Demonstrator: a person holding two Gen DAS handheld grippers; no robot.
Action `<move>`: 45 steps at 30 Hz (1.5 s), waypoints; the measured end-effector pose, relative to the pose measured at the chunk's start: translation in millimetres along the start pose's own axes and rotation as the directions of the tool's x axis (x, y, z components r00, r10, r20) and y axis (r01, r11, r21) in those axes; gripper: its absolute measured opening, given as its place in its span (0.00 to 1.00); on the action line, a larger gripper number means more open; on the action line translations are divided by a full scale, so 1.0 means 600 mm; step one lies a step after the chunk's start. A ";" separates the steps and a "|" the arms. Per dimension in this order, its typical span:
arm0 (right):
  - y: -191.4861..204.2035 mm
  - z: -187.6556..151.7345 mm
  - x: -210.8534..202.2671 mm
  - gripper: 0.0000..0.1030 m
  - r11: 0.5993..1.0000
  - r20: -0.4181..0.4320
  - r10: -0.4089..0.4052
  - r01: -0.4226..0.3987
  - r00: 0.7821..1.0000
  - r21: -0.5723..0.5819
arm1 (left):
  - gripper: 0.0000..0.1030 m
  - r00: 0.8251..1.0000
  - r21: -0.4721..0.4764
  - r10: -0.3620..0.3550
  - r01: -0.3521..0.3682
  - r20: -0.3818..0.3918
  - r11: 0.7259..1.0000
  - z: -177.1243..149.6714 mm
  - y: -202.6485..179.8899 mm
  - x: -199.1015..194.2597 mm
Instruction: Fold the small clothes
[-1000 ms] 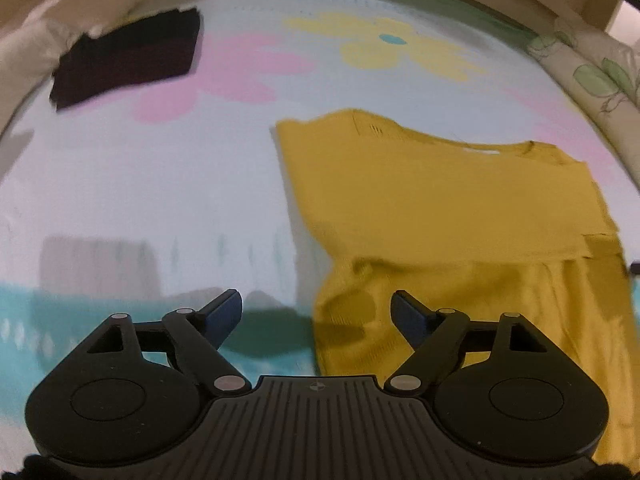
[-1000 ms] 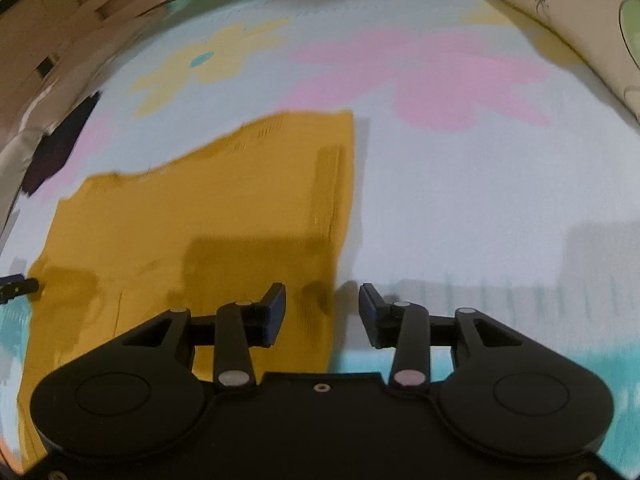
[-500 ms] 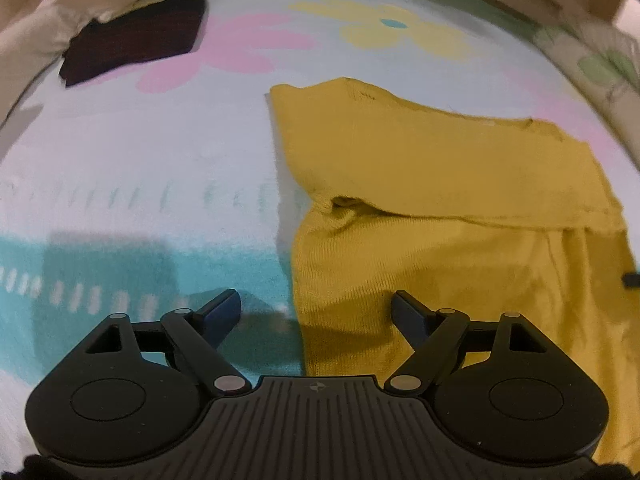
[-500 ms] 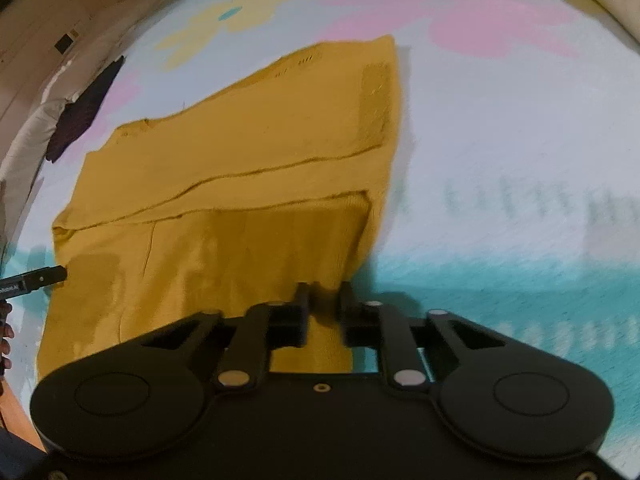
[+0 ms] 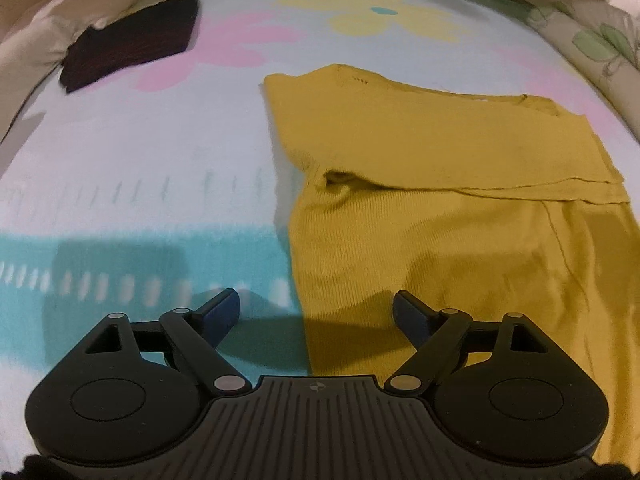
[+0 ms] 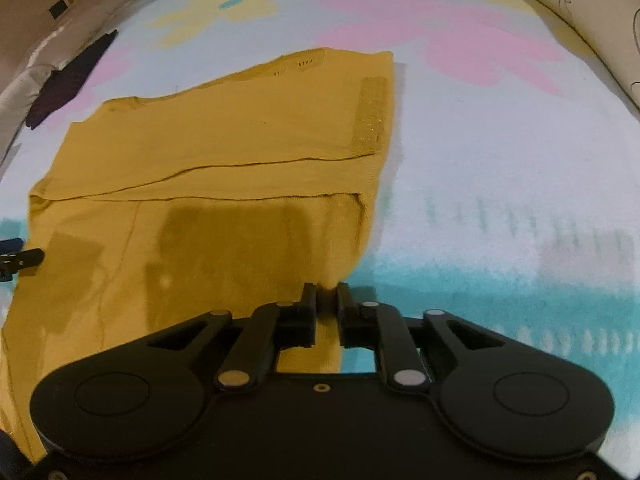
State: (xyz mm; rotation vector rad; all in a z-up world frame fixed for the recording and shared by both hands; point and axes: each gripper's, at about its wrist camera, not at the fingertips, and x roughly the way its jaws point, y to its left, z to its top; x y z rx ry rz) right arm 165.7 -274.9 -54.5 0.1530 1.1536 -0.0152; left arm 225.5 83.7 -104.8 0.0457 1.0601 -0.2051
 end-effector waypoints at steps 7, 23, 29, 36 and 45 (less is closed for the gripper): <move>-0.012 -0.047 -0.061 0.27 0.996 -0.008 0.088 -0.087 0.996 0.029 | 0.81 0.999 0.034 -0.038 0.039 -0.023 0.999 -0.067 -0.007 -0.044; -0.016 -0.216 -0.103 0.44 0.986 -0.176 0.168 -0.169 0.970 0.009 | 0.81 0.997 0.043 -0.062 0.064 -0.037 0.997 -0.205 -0.002 -0.133; 0.003 -0.233 -0.093 0.44 0.981 -0.227 0.186 -0.192 0.956 -0.003 | 0.81 0.995 0.010 -0.092 0.093 -0.030 0.996 -0.215 0.010 -0.140; 0.014 -0.231 -0.094 0.12 0.973 -0.235 0.225 -0.232 0.946 -0.006 | 0.80 0.995 0.000 -0.096 0.096 -0.028 0.995 -0.216 0.010 -0.141; -0.005 -0.218 -0.115 0.12 0.964 -0.163 0.265 -0.260 0.950 0.054 | 0.11 0.997 0.042 -0.081 0.081 0.006 0.996 -0.226 -0.004 -0.158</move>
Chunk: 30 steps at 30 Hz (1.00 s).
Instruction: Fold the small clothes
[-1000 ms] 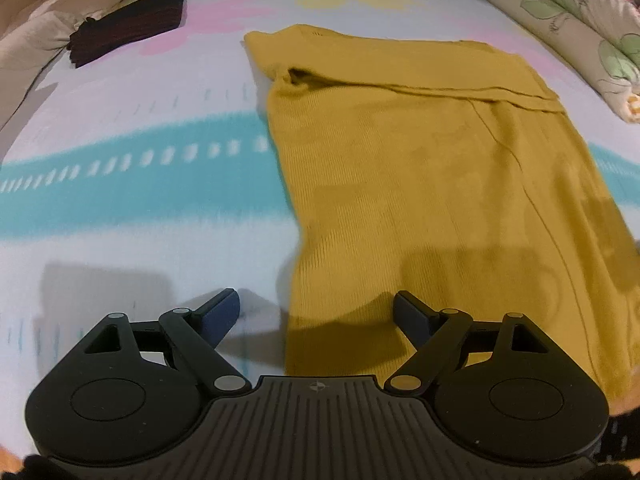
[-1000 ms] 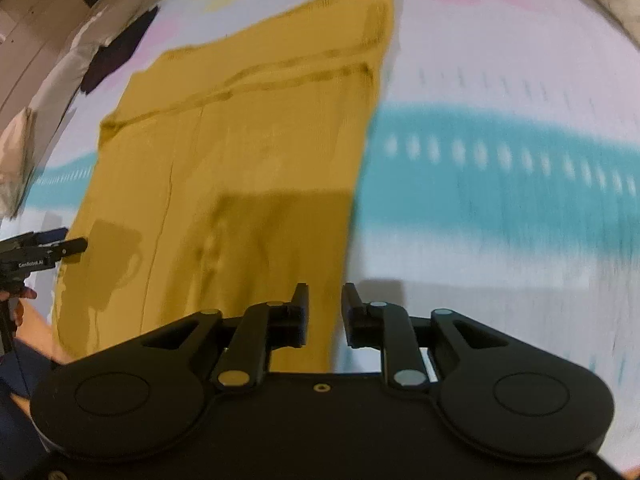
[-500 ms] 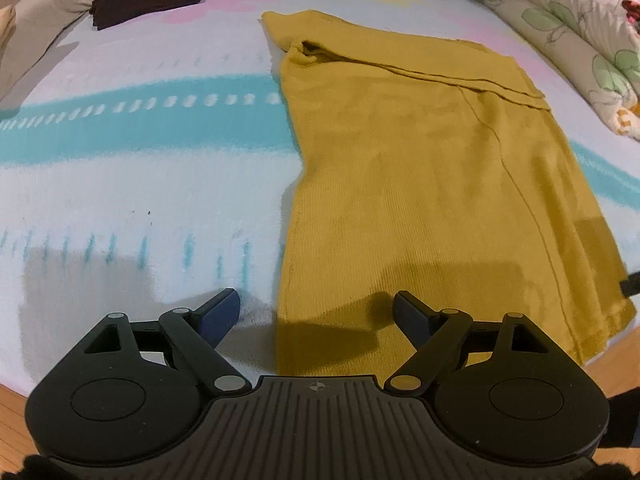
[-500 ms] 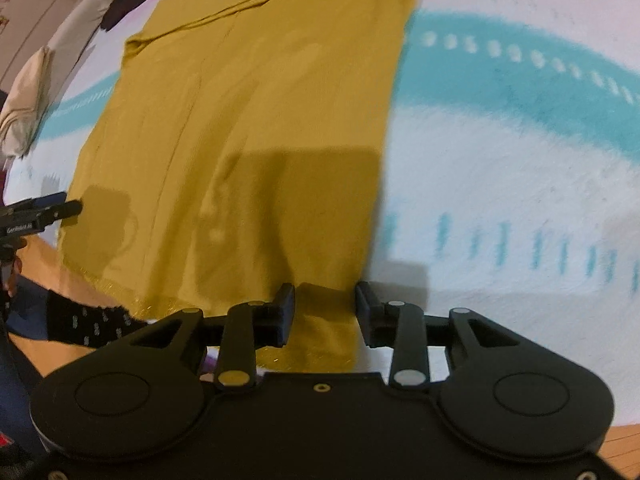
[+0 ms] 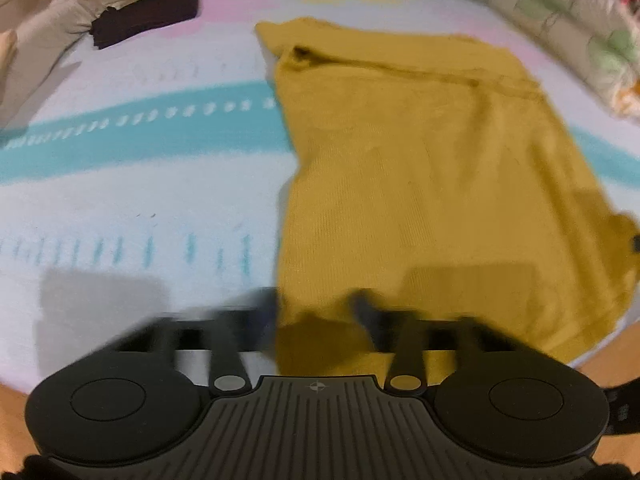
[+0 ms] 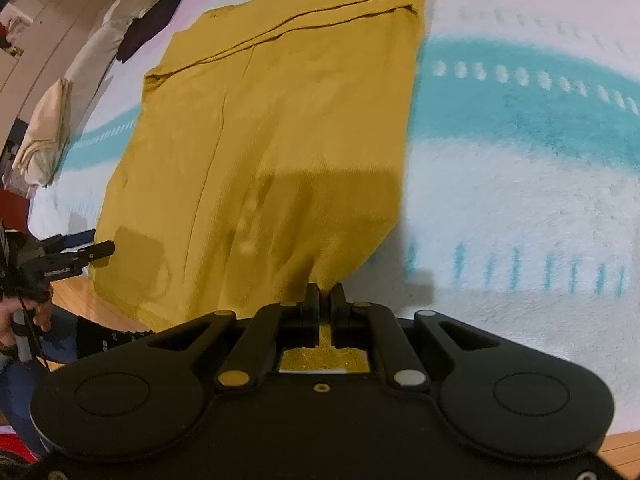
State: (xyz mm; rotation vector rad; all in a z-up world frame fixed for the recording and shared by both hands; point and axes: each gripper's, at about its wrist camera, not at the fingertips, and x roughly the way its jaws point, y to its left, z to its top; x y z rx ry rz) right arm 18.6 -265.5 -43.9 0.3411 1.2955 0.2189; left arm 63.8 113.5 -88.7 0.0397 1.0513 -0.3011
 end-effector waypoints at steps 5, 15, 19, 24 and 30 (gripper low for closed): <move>-0.003 -0.001 -0.004 0.12 1.000 0.008 0.011 -0.011 1.000 0.005 | 0.08 0.999 -0.085 -0.042 0.043 0.017 0.995 0.003 0.015 -0.003; -0.044 0.014 -0.069 0.12 0.988 0.180 0.087 -0.107 0.980 0.108 | 0.08 0.972 -0.158 -0.053 0.091 0.229 0.983 0.049 0.024 -0.054; -0.062 0.027 -0.096 0.12 0.975 0.274 0.117 -0.162 0.955 0.150 | 0.08 0.959 -0.178 -0.054 0.107 0.279 0.978 0.089 0.026 -0.060; -0.059 0.057 -0.114 0.12 0.966 0.383 0.117 -0.195 0.916 0.172 | 0.08 0.948 -0.216 -0.059 0.131 0.312 0.968 0.140 0.031 -0.062; -0.057 0.102 -0.115 0.12 0.950 0.478 0.096 -0.223 0.873 0.217 | 0.08 0.945 -0.205 -0.048 0.120 0.323 0.971 0.220 0.030 -0.044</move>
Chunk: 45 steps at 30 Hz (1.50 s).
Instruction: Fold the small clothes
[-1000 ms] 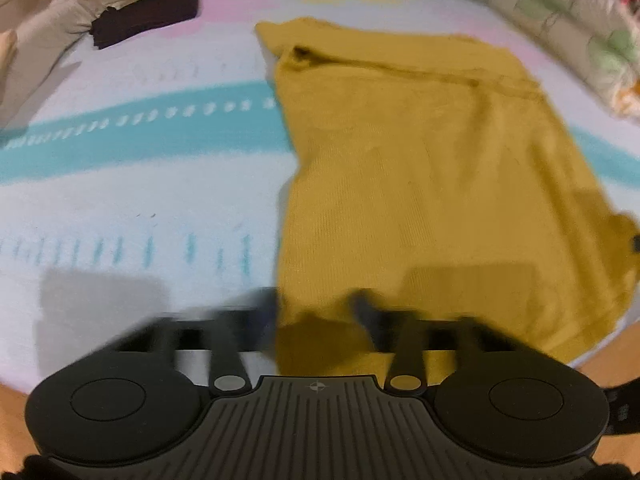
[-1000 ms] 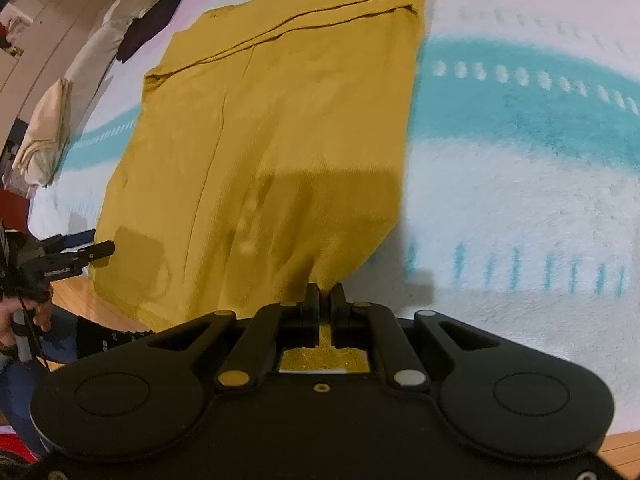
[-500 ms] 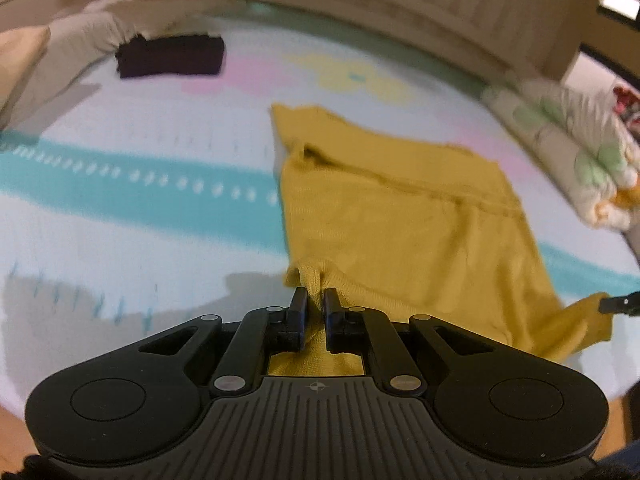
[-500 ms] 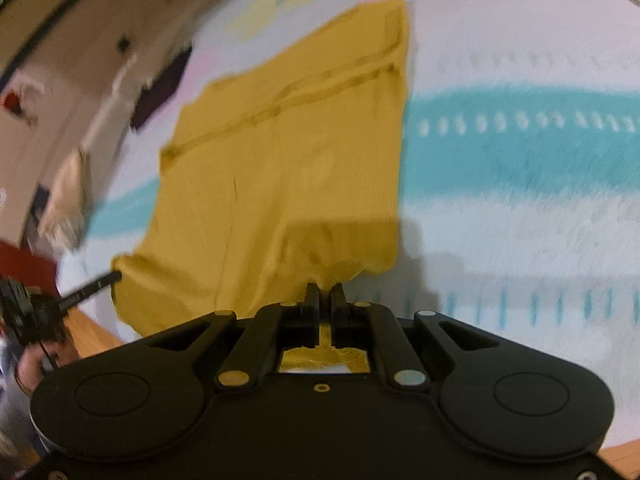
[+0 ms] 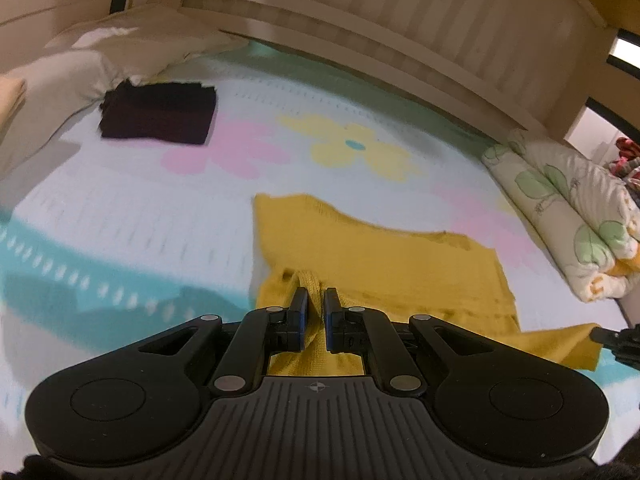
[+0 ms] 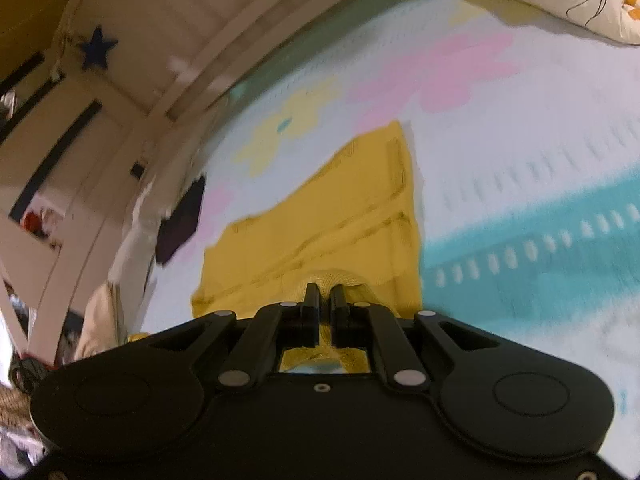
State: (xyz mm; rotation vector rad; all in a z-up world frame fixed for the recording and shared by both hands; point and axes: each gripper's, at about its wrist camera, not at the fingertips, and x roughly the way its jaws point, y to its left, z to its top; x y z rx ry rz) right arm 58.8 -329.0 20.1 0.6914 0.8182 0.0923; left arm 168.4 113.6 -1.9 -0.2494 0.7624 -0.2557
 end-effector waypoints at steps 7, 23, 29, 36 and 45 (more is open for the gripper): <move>-0.006 0.055 0.053 0.12 0.998 0.062 -0.027 0.024 0.998 0.051 | 0.02 0.998 0.032 0.063 -0.063 0.012 0.998 0.063 0.002 0.061; -0.050 0.077 0.157 0.12 0.990 -0.014 -0.132 0.133 0.991 0.048 | 0.37 0.958 0.007 0.004 -0.002 -0.288 1.000 -0.028 0.046 0.113; -0.047 0.076 0.149 0.12 0.991 -0.007 -0.122 0.122 0.993 0.055 | 0.44 0.948 0.034 0.031 -0.021 -0.318 0.999 -0.051 0.040 0.122; -0.044 0.074 0.149 0.12 0.991 -0.013 -0.124 0.125 0.992 0.052 | 0.14 0.933 0.032 -0.002 0.015 -0.360 0.999 -0.066 0.038 0.136; -0.044 0.081 0.143 0.12 0.992 0.017 -0.101 0.099 0.995 0.074 | 0.12 0.976 -0.035 -0.092 0.087 -0.196 0.996 0.002 0.029 0.100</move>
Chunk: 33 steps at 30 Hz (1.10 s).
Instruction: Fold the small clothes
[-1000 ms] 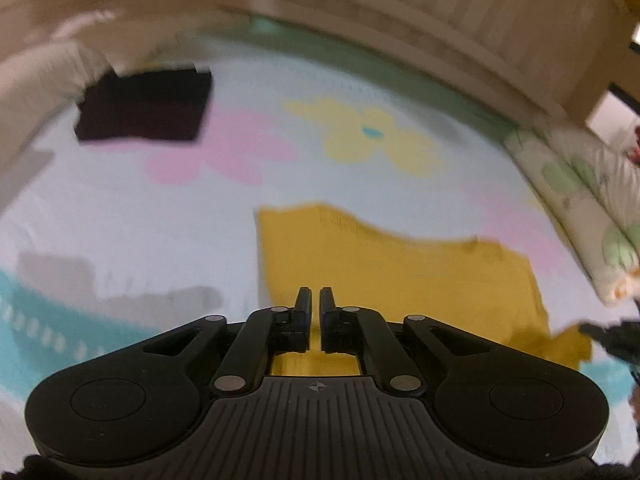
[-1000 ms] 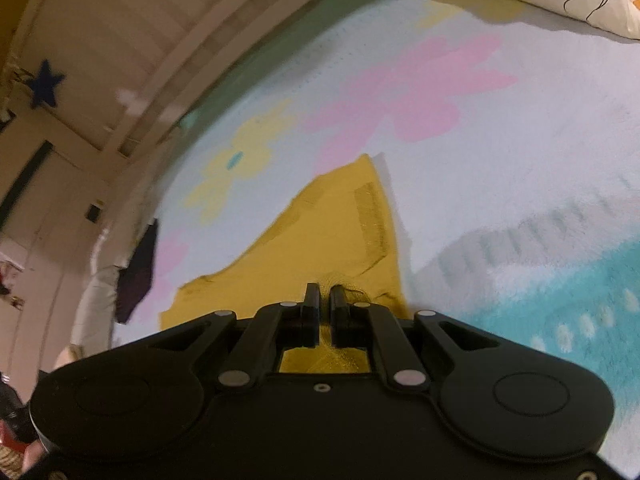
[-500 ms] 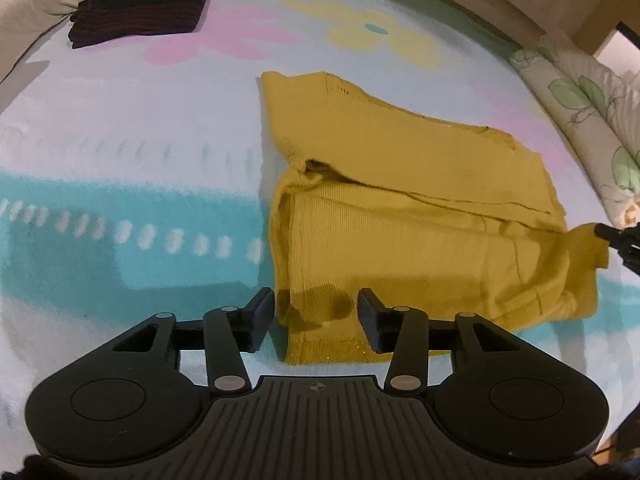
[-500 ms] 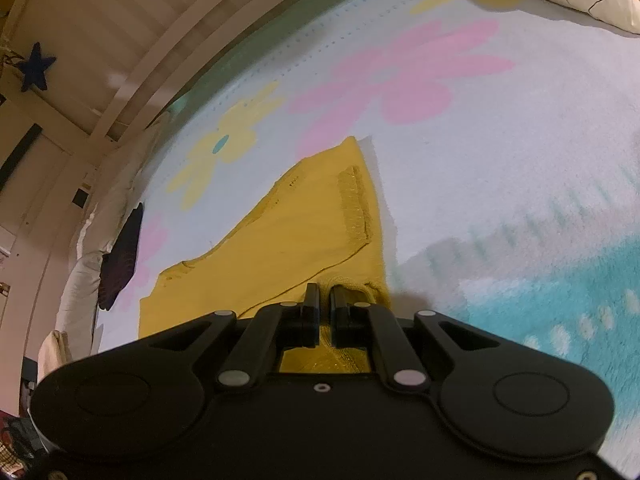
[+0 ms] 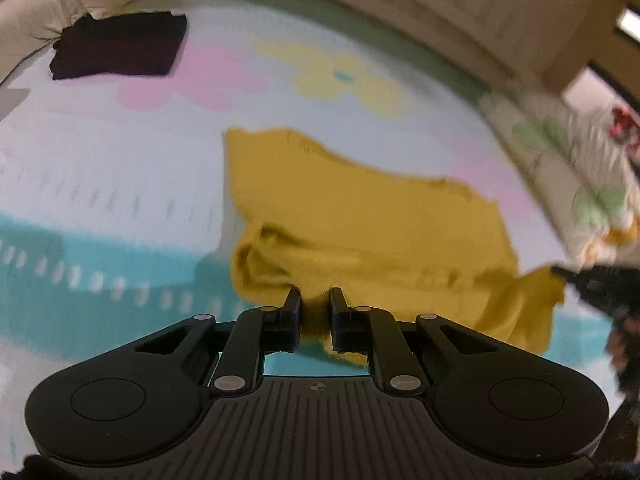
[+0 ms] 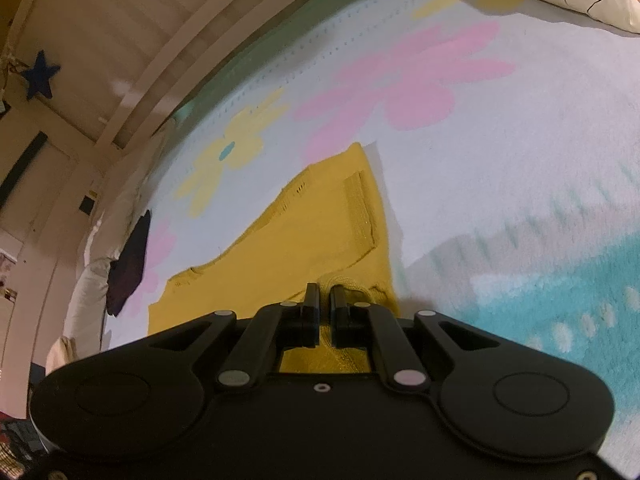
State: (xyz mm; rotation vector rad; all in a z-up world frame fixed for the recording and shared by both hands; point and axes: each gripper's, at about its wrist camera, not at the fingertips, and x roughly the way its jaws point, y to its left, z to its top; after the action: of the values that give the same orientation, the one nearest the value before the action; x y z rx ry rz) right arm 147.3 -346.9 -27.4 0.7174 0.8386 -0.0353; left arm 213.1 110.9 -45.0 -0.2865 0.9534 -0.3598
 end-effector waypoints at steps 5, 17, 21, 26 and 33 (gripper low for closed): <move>0.006 0.010 0.005 0.12 1.000 0.015 0.019 -0.019 1.000 0.015 | 0.06 0.999 -0.038 0.017 -0.015 0.051 0.999 0.038 0.003 -0.004; 0.008 0.040 0.046 0.12 0.998 0.030 0.018 -0.020 0.999 0.064 | 0.06 0.993 -0.149 0.050 -0.034 0.106 0.988 0.098 0.035 0.036; 0.005 0.052 0.067 0.12 0.996 0.036 0.009 -0.012 0.999 0.083 | 0.06 0.991 -0.186 0.060 -0.037 0.120 0.982 0.121 0.044 0.062; -0.003 0.061 0.099 0.12 0.995 0.026 -0.015 0.013 1.000 0.098 | 0.06 0.987 -0.201 0.095 -0.067 0.129 0.977 0.143 0.051 0.094; -0.017 0.070 0.122 0.17 0.993 0.016 -0.010 0.008 1.000 0.116 | 0.06 0.980 -0.175 0.133 -0.106 0.151 0.979 0.167 0.055 0.109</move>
State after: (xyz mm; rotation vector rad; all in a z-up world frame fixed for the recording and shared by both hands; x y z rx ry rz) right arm 222.0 -361.8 -64.5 0.8210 0.8288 -0.0987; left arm 336.6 121.6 -51.1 -0.4029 0.8369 -0.1436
